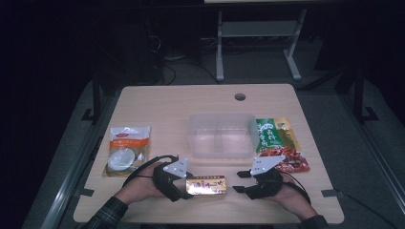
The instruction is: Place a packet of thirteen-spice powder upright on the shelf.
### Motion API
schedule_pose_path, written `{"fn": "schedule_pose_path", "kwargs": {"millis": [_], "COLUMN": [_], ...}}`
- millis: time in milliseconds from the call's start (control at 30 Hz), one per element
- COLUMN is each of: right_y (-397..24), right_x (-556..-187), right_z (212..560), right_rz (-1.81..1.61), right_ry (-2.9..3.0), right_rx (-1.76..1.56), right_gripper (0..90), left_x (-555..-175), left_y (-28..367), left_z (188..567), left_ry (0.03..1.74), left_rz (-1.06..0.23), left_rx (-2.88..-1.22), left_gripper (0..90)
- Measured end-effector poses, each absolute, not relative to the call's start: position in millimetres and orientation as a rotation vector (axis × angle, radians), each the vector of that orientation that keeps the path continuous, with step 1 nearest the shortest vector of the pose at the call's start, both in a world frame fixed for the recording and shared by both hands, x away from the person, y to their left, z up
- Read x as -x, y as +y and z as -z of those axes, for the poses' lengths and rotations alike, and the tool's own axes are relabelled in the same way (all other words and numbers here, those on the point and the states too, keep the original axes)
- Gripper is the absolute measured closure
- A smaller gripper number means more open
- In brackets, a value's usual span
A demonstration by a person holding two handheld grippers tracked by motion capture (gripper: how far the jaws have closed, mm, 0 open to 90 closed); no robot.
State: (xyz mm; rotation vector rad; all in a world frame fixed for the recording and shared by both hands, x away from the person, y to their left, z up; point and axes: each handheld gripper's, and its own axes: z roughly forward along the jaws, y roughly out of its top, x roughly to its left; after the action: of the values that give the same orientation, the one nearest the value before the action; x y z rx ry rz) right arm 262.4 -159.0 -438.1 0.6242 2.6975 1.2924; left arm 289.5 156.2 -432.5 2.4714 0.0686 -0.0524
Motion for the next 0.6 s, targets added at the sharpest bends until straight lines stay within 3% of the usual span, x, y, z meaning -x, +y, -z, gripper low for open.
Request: {"fn": "schedule_pose_path", "kwargs": {"millis": [67, 267, 600], "right_y": [-154, -145, -140], "right_x": [-264, -267, -271], "right_z": [437, 441, 449], "right_rz": [-1.294, -1.253, -1.223], "right_ry": [2.714, 2.769, 2.811], "right_rx": [-0.601, -0.526, -0.485], "right_gripper": [65.9, 87.5, 89.8], "left_x": [-291, -292, -291], "left_y": [152, 145, 145], "left_z": [433, 436, 434], "left_ry": [0.053, 0.022, 0.002], "left_rz": [0.055, 0.075, 0.079], "left_rx": [-2.469, -2.474, -2.458], "left_gripper": [32.3, 32.2, 32.1]}}
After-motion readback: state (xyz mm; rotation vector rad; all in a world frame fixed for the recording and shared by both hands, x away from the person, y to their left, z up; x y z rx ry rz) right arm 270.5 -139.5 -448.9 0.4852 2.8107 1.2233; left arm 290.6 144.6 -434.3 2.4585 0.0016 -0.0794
